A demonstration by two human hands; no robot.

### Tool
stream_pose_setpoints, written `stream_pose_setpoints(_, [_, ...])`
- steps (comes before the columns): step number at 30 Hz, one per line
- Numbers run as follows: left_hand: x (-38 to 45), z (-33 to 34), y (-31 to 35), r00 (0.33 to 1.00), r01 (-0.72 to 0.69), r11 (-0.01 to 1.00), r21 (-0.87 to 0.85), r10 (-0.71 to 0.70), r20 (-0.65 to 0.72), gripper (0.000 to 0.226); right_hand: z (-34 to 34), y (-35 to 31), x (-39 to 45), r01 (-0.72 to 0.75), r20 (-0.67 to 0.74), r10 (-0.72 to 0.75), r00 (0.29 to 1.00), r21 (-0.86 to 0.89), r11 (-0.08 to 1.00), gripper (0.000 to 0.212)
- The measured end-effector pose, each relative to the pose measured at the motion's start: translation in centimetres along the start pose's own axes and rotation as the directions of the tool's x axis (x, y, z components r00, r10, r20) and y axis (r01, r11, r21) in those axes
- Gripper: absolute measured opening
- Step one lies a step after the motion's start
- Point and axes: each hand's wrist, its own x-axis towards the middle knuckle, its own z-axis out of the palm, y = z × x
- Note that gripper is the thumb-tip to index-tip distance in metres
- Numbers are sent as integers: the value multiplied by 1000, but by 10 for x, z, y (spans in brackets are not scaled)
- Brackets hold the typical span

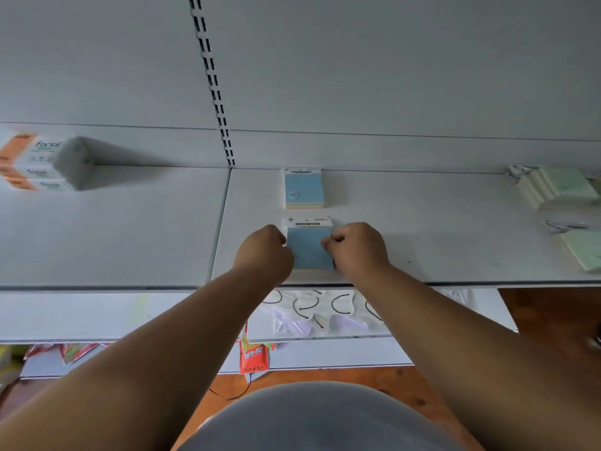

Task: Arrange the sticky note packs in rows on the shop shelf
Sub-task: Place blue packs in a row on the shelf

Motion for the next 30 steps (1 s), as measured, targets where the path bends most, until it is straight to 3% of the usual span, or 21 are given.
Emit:
stream_pose_setpoints(3, [-9, 0, -10, 998, -66, 998, -3, 66, 15, 48, -1, 3, -9, 52, -30, -54, 998, -68, 996, 42])
stream_pose_setpoints(6, [-20, -2, -17, 980, -194, 981, 10, 194, 38, 63, -2, 11, -28, 150, 25, -151, 988, 29, 988, 32])
stream_pose_setpoints(9, [-23, -1, -20, 957, -289, 955, 75, 287, 36, 49, -1, 17, -36, 203, 64, -207, 976, 59, 977, 53])
stream_pose_setpoints(12, [-23, 0, -22, 953, -303, 950, 74, 304, -1, 39, 0, 19, -36, 248, 46, -248, 968, 26, 969, 46])
stream_pose_setpoints(24, [-23, -2, -30, 947, -321, 941, 105, 322, 13, 38, 3, 14, -42, 267, 35, -269, 962, 59, 962, 38])
stream_pose_setpoints(30, [-20, -7, -26, 940, -341, 933, 113, 337, 55, 40, -5, 14, -42, 248, 93, -253, 963, 61, 967, 41])
